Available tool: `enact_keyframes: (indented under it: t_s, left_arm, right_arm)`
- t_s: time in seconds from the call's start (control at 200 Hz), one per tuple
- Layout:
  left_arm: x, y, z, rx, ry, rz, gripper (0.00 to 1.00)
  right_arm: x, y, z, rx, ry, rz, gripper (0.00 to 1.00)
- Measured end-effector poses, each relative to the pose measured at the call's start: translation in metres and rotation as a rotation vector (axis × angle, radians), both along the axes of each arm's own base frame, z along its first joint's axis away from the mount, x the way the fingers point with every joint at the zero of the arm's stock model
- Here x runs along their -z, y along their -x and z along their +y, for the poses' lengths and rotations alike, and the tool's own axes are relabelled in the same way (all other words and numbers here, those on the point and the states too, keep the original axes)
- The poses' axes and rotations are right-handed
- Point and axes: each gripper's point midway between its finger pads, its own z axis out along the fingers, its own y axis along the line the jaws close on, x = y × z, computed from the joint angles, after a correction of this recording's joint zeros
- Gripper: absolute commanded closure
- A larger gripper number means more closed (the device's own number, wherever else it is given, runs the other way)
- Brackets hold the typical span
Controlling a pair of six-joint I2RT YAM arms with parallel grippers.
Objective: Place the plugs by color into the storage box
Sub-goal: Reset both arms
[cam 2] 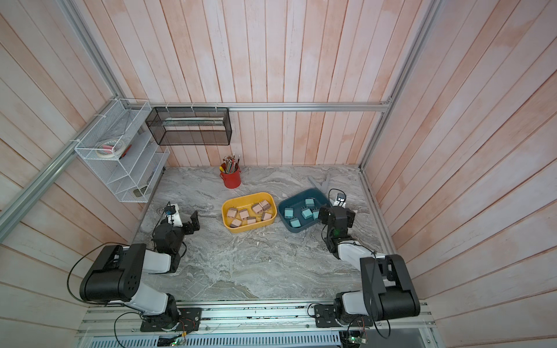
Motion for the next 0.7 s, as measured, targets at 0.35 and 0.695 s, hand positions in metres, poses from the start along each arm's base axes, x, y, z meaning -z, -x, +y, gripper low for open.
enact_keyframes:
  t_s: [0.35, 0.695]
  left_arm:
    - [-0.014, 0.0, -0.005, 0.031, -0.02, -0.064, 0.0]
    - [-0.014, -0.001, -0.008, 0.053, -0.024, -0.061, 0.0]
  right_arm:
    - [-0.016, -0.014, 0.018, -0.129, -0.009, -0.064, 0.02]
    - [0.02, 0.023, -0.019, -0.045, 0.03, -0.126, 0.03]
